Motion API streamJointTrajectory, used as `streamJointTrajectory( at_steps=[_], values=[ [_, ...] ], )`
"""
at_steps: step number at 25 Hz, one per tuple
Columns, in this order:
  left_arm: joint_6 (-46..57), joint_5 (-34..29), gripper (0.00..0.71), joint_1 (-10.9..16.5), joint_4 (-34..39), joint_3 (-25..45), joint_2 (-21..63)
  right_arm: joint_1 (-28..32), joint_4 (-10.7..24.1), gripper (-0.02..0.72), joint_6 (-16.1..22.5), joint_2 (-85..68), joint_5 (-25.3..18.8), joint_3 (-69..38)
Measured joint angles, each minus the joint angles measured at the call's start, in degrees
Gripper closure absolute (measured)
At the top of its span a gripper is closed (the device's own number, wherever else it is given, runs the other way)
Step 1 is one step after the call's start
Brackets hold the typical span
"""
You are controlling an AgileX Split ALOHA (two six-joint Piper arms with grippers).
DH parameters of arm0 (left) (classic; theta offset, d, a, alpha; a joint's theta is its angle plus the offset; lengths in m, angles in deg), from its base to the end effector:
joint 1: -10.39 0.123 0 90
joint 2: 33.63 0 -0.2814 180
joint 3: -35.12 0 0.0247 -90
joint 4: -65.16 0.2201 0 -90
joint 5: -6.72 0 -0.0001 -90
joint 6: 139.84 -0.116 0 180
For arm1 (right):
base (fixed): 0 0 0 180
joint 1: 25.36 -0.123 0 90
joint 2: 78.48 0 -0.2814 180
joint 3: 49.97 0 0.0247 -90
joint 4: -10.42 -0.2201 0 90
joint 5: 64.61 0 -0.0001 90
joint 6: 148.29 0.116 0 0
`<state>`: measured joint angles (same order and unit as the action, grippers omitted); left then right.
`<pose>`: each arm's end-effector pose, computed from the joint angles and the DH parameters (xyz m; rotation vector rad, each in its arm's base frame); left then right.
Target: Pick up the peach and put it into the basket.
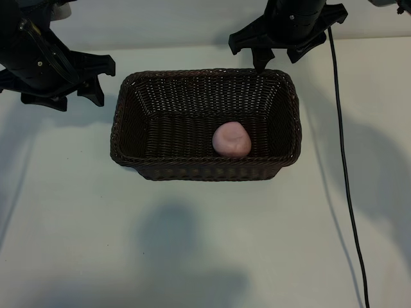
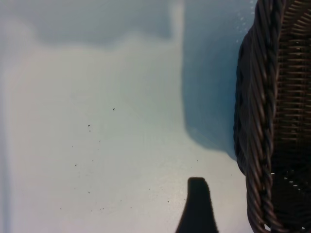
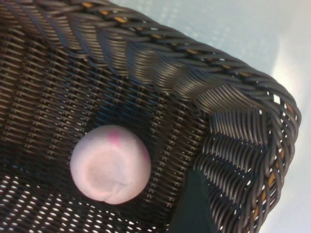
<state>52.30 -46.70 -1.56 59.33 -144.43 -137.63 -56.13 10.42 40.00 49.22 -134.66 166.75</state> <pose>0.3220 -0.0778 0.2580 -0.0666 2.7728 -0.2401 0.3696 0.2201 0.2568 -0.5507 2.7711 0.1578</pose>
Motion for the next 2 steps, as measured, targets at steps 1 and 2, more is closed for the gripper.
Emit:
streamJointTrajectory(
  at_steps=[1, 2],
  values=[
    [0.00, 0.00, 0.179, 0.00, 0.00, 0.00, 0.00, 0.00, -0.55, 0.148, 0.00, 0.00, 0.00, 0.00],
    [0.00, 0.00, 0.179, 0.00, 0.00, 0.00, 0.00, 0.00, -0.55, 0.148, 0.00, 0.00, 0.00, 0.00]
  ],
)
